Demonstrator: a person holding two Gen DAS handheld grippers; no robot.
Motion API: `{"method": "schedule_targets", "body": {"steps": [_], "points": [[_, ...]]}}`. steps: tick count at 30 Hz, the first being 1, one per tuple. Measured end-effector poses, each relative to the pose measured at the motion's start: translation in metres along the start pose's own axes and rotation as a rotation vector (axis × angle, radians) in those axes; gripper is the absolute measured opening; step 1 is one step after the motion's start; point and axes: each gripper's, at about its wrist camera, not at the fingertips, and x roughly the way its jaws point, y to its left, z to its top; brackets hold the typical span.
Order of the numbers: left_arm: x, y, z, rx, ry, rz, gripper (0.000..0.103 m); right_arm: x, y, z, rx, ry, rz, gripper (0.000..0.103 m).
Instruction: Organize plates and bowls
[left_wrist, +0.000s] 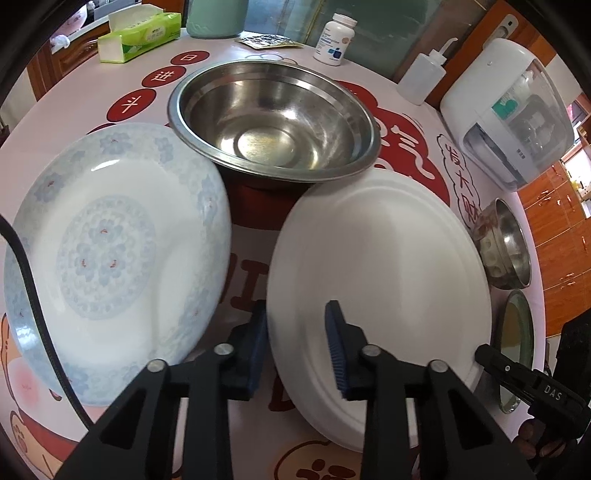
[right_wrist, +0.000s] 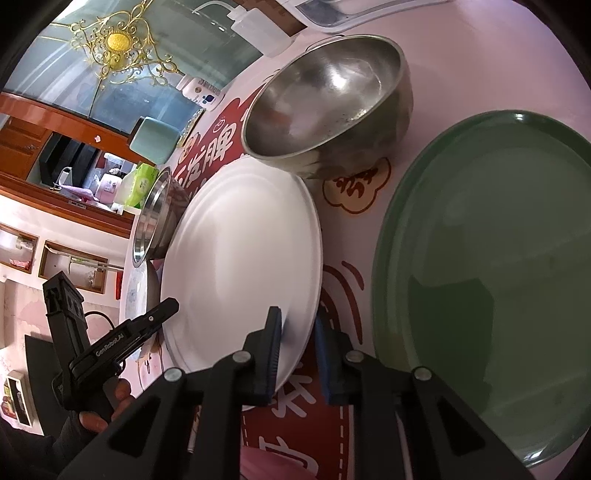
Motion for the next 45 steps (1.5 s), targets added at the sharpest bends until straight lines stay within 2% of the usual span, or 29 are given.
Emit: {"method": "schedule_targets", "body": {"steps": [2,8,26,35,45], "points": [[-0.001,0.003,0.001,-0.004,0.002,0.002,0.021,0.000,0.000,0.000,0.005,0.003,0.001,0.017],[-0.009,0.004,-0.001,-0.011,-0.017,-0.012,0.021,-0.006,0.002,0.000,-0.009,0.002,0.006,0.017],[-0.056,0.001,-0.010,0.004,-0.080,-0.055,0.021,-0.041,0.021,-0.007,-0.011,-0.068,0.054,0.017],[-0.076,-0.001,-0.021,0.021,-0.105,-0.082,0.021,-0.061,0.032,-0.015,-0.024,-0.116,0.052,0.017],[-0.117,-0.002,-0.031,0.053,-0.175,-0.102,0.021,-0.091,0.052,-0.031,-0.058,-0.185,0.078,0.017]]}}
